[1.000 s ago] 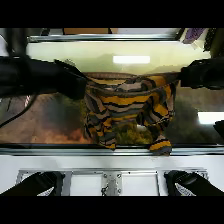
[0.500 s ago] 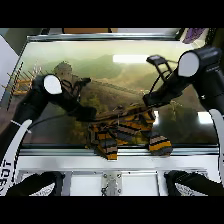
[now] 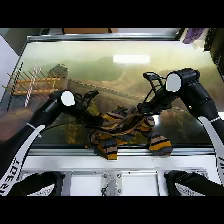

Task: Fold the clothes and pants, and hang the long-sleeved shirts on hangers.

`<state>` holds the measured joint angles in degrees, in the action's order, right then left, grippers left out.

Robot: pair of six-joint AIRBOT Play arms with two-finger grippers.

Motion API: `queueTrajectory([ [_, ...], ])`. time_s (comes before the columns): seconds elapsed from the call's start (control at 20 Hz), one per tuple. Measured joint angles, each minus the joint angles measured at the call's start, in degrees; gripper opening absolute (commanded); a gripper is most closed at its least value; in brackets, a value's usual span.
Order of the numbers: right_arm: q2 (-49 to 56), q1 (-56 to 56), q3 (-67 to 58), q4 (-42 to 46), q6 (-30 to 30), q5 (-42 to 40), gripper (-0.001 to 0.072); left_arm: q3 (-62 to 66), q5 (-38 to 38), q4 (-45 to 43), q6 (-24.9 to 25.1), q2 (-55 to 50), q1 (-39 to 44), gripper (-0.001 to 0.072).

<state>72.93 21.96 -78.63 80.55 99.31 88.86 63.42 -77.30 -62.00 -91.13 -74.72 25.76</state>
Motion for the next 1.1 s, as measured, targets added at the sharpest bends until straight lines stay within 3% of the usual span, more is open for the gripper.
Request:
queueTrajectory([
  [0.1, 0.00, 0.00, 0.24, -0.04, 0.24, -0.85, 0.0018, 2.43, -0.50, 0.13, 0.85, -1.95, -0.37, 0.0025],
  [0.15, 0.00, 0.00, 0.33, -0.15, 0.37, -1.09, 0.0018, 3.21, -1.05, 0.13, 1.66, -2.64, -0.48, 0.0324],
  [0.2, 0.00, 0.00, 0.39, -0.22, 0.37, -1.38, 0.0018, 3.69, -1.29, 0.13, 2.27, -3.10, -0.57, 0.0674],
  [0.25, 0.00, 0.00, 0.42, -0.22, 0.39, -1.49, 0.0018, 4.07, -1.55, 0.13, 2.71, -3.43, -0.66, 0.0719],
  [0.5, 0.00, 0.00, 0.48, -0.22, 0.61, -1.95, 0.0018, 7.30, -2.64, 0.26, 3.80, -1.84, -1.57, 0.0720],
  [0.75, 0.00, 0.00, 0.48, -0.22, 0.61, -2.01, 0.0018, 14.80, -1.81, -1.07, 4.24, 1.84, -8.07, 0.0720],
  [1.1, 0.00, 0.00, 0.50, -0.24, 0.59, -2.05, 0.0018, 20.39, 1.79, -17.64, 4.28, 1.31, -24.68, 0.0720],
])
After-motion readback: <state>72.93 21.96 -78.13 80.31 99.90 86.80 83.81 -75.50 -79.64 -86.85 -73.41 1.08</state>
